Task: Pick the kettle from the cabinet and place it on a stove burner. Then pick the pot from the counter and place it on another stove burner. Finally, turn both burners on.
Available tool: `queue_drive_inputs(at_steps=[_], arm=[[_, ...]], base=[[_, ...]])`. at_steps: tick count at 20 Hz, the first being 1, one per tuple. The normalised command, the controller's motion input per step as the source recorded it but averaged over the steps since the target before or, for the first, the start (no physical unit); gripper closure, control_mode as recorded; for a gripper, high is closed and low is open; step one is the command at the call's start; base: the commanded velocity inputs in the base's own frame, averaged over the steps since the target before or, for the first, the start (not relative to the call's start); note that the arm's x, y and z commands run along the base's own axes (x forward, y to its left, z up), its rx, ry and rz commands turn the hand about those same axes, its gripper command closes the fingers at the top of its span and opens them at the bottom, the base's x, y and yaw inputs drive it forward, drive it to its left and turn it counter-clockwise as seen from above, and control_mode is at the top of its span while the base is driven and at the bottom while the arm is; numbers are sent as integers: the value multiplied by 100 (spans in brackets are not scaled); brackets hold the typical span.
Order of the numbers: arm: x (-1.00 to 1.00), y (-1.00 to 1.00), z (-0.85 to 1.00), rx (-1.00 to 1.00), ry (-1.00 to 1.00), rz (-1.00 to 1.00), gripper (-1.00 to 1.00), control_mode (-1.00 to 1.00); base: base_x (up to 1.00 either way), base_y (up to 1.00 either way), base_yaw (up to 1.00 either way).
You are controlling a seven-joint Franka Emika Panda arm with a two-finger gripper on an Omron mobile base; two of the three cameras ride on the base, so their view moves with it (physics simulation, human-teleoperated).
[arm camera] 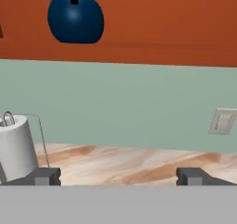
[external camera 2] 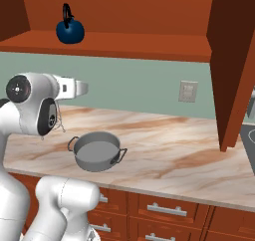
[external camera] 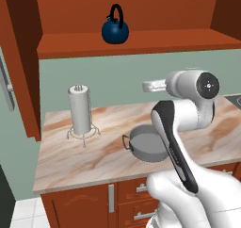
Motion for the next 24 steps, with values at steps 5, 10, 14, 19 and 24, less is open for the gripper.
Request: queue_drive_inputs(at_steps=[5,10,14,19,24], arm=[[0,4,18,0,-9,0,-100,-100],[0,1,26,0,-11,0,-100,-100],[3,7,19,0,-3,0,-100,-100],[6,12,18,-2,-3,0,-100,-100],[3,2,19,-3,-6,0,-100,-100]], base=[[0,0,0],[0,0,0],[0,0,0],[0,0,0],[0,0,0]])
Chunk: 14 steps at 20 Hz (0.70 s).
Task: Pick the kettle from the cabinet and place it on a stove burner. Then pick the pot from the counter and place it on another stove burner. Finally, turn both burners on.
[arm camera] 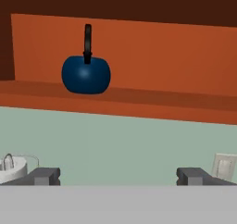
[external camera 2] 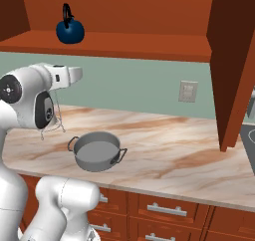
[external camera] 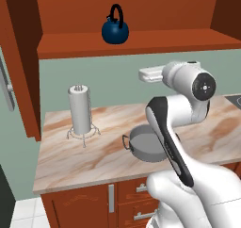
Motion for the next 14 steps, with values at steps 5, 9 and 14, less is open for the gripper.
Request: queue_drive_inputs(at_steps=[5,9,14], arm=[[4,0,15,-2,-3,0,-100,-100],[4,0,10,-1,-2,0,-100,-100],[3,0,10,-1,-1,0,-100,-100]], base=[[0,0,0],[0,0,0],[0,0,0]])
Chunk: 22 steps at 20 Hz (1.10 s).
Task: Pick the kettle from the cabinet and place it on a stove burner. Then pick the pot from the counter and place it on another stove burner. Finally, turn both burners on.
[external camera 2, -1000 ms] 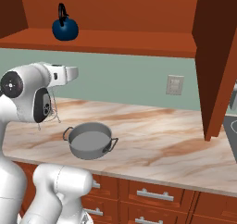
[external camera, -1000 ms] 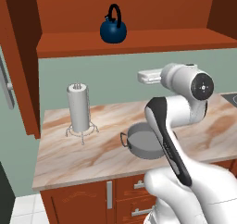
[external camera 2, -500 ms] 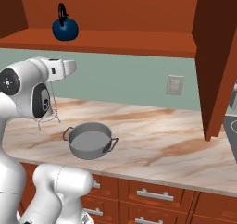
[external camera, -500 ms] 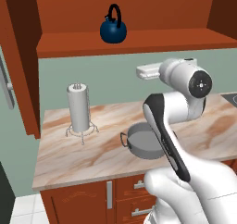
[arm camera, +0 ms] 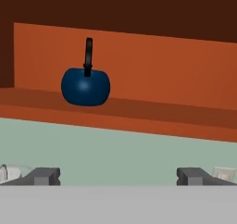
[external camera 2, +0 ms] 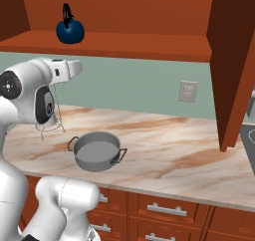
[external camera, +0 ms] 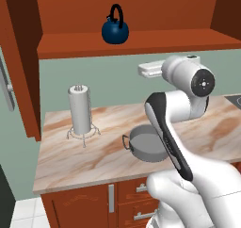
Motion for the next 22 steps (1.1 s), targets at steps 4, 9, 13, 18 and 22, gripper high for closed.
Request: queue_drive_inputs(at_steps=[4,9,13,18,22], arm=[[1,0,15,-2,-2,0,-100,-100],[6,0,15,-2,-1,0,-100,-100],[15,0,14,-1,0,0,-100,-100],[17,2,13,-3,0,0,-100,-100],[20,1,13,-1,0,0,-100,-100]], base=[[0,0,0],[0,0,0],[0,0,0],[0,0,0],[0,0,0]])
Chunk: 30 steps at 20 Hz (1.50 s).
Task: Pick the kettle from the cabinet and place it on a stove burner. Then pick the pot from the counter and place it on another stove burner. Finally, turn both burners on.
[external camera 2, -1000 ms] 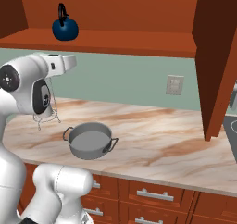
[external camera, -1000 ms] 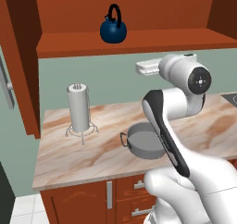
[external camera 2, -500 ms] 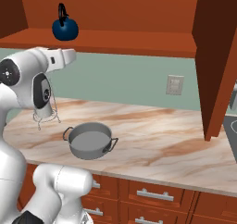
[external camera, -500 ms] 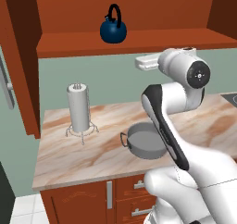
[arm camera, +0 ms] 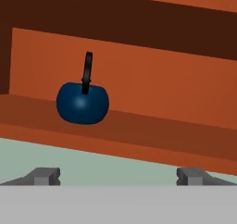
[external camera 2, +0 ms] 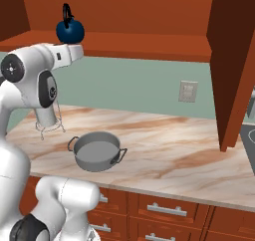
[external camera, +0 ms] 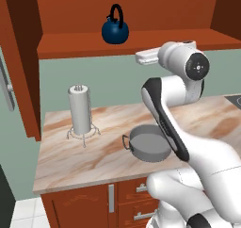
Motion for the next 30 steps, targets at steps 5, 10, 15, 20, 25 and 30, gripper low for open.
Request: queue_drive_inputs(at_steps=[5,10,15,20,25,30], arm=[[17,0,9,1,0,2,-100,-100],[12,0,11,2,0,4,-100,-100],[11,0,26,0,0,4,-100,-100],[13,1,26,0,0,1,-100,-100],[22,11,6,0,0,0,-100,-100],[18,19,5,0,0,0,-100,-100]], base=[[0,0,0],[0,0,0],[0,0,0],[0,0,0],[0,0,0],[0,0,0]])
